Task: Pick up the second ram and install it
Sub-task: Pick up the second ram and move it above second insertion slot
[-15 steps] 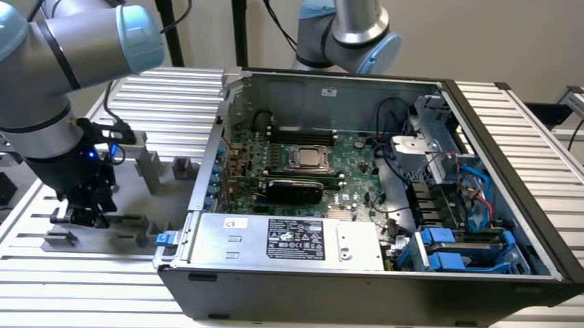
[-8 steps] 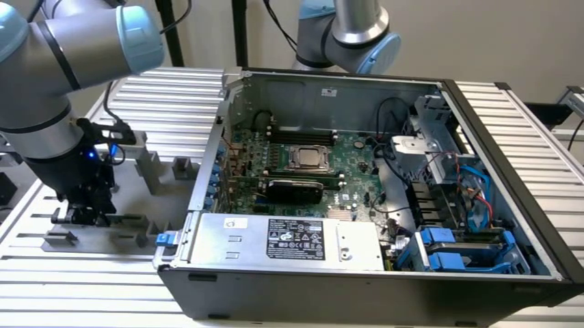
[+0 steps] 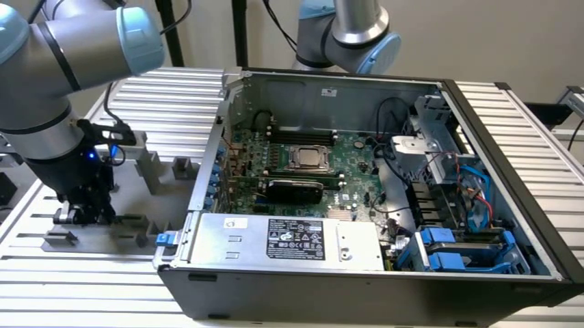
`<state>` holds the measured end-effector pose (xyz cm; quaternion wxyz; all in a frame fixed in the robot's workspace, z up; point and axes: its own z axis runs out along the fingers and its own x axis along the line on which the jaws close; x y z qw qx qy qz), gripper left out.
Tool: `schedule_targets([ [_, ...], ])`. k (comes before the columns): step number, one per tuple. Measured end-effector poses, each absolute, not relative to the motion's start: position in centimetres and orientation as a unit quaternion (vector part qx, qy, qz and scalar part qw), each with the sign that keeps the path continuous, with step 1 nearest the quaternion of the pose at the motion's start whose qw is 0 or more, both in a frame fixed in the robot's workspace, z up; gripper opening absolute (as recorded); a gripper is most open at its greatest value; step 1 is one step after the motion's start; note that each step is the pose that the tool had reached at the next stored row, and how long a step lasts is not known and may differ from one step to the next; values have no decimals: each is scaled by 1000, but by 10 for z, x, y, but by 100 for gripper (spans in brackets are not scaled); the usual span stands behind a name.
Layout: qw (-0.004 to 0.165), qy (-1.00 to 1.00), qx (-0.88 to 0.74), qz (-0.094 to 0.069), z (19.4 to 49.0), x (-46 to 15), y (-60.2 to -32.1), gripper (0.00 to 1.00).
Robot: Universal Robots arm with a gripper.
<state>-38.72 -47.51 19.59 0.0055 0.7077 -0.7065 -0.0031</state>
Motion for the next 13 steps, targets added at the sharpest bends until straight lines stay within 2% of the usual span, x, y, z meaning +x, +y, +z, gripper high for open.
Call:
schedule_targets([
  [1, 5, -707, 708, -3, 196, -387, -475, 24],
  [4, 6, -707, 708, -3, 196, -387, -475, 24],
  [5, 6, -707, 708, -3, 196, -387, -475, 22],
  [6, 6, -707, 708, -3, 196, -387, -475, 15],
  [13, 6, -707, 708, -3, 196, -387, -475, 14],
])
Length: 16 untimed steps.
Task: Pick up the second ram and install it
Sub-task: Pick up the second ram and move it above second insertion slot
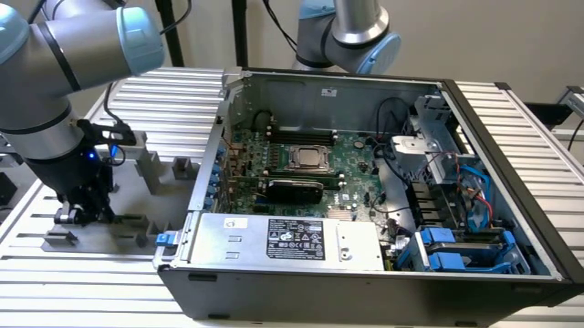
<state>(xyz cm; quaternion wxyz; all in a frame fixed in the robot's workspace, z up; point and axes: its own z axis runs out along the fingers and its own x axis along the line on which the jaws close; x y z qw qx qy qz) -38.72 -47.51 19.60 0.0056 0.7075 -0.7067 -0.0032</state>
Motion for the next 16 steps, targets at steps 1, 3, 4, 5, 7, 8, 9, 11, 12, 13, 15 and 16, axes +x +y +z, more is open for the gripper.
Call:
schedule_targets([
  [1, 6, -707, 708, -3, 196, -387, -475, 14],
  [3, 6, -707, 707, -3, 196, -387, -475, 14],
  [4, 6, -707, 707, -3, 196, -387, -475, 14],
  [5, 6, -707, 707, -3, 196, -387, -475, 14],
  [7, 5, -707, 707, -3, 197, -387, -475, 14],
  [8, 6, -707, 707, -3, 197, -387, -475, 14],
  [9, 6, -707, 707, -3, 198, -387, -475, 14],
  [11, 6, -707, 707, -3, 201, -387, -475, 14],
  [12, 6, -707, 707, -3, 202, -387, -475, 14],
  [13, 6, -707, 707, -3, 204, -387, -475, 14],
  [15, 6, -707, 707, -3, 210, -387, -475, 14],
  [16, 6, -707, 707, -3, 213, -387, -475, 14],
])
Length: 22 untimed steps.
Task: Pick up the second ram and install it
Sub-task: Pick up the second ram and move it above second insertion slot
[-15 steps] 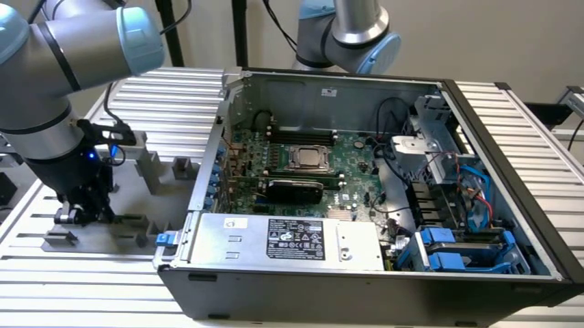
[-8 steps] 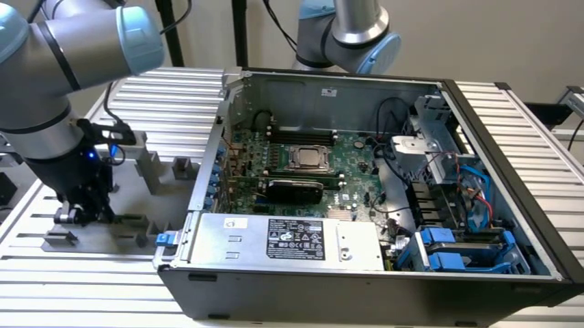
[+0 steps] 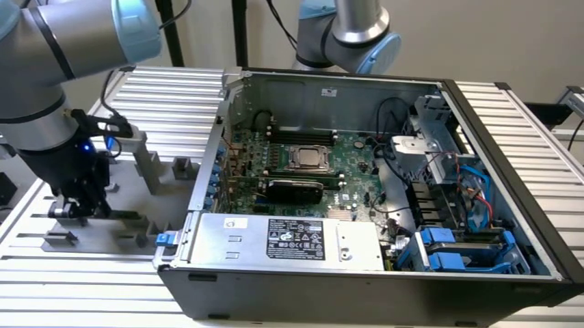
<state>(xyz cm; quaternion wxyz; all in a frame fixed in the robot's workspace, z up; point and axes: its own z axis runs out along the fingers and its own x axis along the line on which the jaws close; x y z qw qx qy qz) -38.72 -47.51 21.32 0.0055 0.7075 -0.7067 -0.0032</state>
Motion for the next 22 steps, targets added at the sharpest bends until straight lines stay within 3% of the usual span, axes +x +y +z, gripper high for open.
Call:
schedule_targets([
  [22, 6, -707, 707, -3, 312, -383, -475, 14],
])
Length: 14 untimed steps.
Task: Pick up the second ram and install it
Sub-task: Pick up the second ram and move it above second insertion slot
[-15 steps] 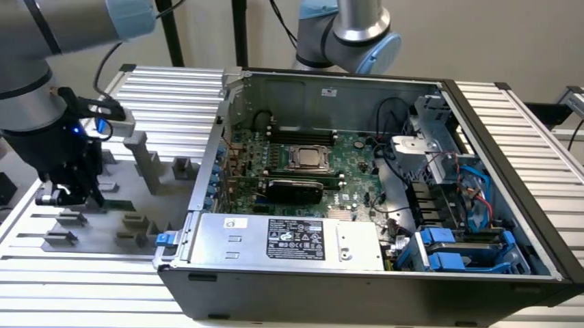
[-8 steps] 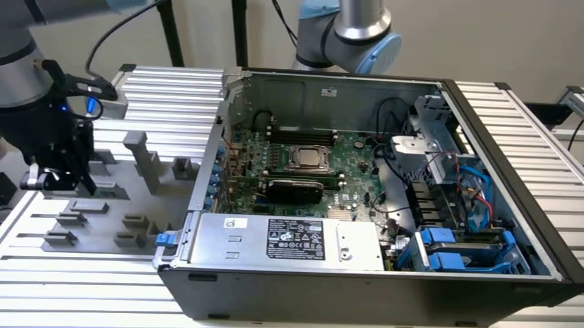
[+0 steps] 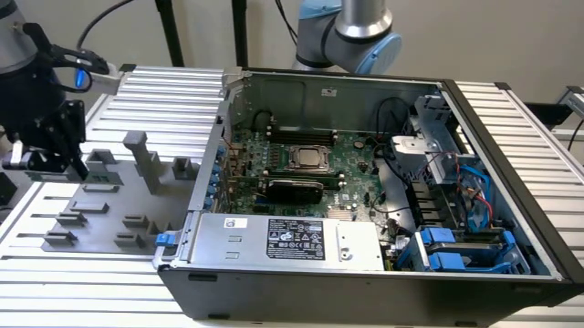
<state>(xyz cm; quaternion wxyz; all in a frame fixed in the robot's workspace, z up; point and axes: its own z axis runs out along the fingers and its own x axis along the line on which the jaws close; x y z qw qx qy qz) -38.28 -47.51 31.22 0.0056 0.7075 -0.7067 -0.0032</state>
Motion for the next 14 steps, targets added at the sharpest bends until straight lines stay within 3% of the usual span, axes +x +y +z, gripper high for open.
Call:
schedule_targets([
  [14, 6, -707, 707, -4, 376, -344, -475, 14],
])
